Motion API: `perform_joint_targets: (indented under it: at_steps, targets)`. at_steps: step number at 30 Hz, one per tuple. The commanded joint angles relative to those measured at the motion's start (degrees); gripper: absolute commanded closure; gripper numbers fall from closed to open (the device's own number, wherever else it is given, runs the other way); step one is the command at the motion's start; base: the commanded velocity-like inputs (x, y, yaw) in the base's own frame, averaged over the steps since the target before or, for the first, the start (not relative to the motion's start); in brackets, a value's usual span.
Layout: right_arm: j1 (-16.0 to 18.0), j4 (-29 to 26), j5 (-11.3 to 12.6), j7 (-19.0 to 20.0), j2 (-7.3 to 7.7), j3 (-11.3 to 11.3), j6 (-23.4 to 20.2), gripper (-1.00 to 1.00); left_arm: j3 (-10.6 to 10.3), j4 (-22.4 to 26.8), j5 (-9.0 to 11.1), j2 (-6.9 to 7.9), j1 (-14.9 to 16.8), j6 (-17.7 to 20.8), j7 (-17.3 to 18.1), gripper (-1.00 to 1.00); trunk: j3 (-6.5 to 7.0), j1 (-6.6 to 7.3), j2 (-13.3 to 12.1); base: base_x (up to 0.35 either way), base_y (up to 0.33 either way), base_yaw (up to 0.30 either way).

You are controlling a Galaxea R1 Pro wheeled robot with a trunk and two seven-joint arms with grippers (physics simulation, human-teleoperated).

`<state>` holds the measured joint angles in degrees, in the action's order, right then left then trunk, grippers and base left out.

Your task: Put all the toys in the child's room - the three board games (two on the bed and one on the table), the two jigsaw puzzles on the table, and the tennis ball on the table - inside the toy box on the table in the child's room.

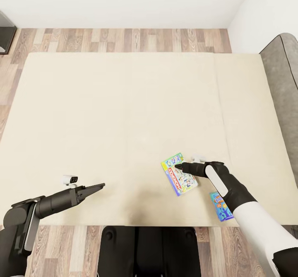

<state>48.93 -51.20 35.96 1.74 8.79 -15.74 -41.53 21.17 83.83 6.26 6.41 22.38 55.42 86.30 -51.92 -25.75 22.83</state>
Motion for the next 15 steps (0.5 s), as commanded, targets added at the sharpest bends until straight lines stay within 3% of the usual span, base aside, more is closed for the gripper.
perform_joint_targets:
  at_steps: [1,15]
  targets:
    - [0.0,0.0,-0.2,0.2,0.04,-0.1,-0.2,-1.0,0.0,0.0,0.0,0.01,0.0,0.6,0.2,-1.0,-0.06,-0.03,0.1,0.0,0.0,0.0]
    - [0.0,0.0,-0.5,5.2,0.06,-0.1,0.0,-1.0,0.0,0.0,0.0,0.01,0.0,0.6,0.2,-1.0,-0.06,-0.03,0.1,0.0,0.0,0.0]
